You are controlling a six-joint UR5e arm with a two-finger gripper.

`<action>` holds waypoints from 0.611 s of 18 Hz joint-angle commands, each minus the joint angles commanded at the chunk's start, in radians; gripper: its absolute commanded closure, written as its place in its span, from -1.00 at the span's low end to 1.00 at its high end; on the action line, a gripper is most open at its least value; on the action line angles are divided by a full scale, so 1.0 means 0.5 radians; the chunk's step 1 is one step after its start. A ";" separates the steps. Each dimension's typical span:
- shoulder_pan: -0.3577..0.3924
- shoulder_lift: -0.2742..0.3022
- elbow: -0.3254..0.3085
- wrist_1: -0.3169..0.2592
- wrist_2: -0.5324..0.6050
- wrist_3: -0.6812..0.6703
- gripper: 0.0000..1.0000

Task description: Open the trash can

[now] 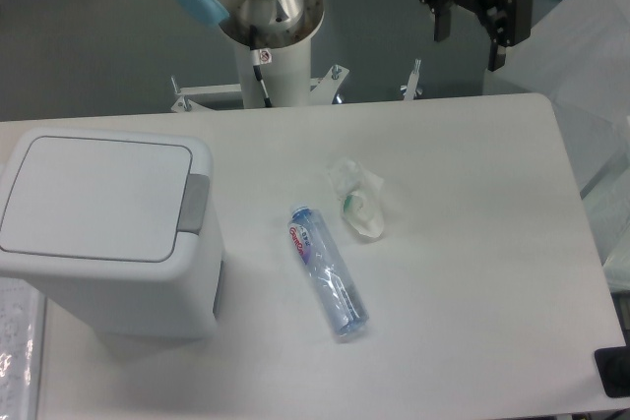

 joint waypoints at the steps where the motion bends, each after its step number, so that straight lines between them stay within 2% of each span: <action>1: 0.000 0.000 0.000 -0.003 0.000 0.000 -1.00; 5: -0.003 0.000 -0.003 0.000 -0.037 -0.018 -1.00; 11: -0.015 -0.003 -0.031 0.000 -0.221 -0.233 -1.00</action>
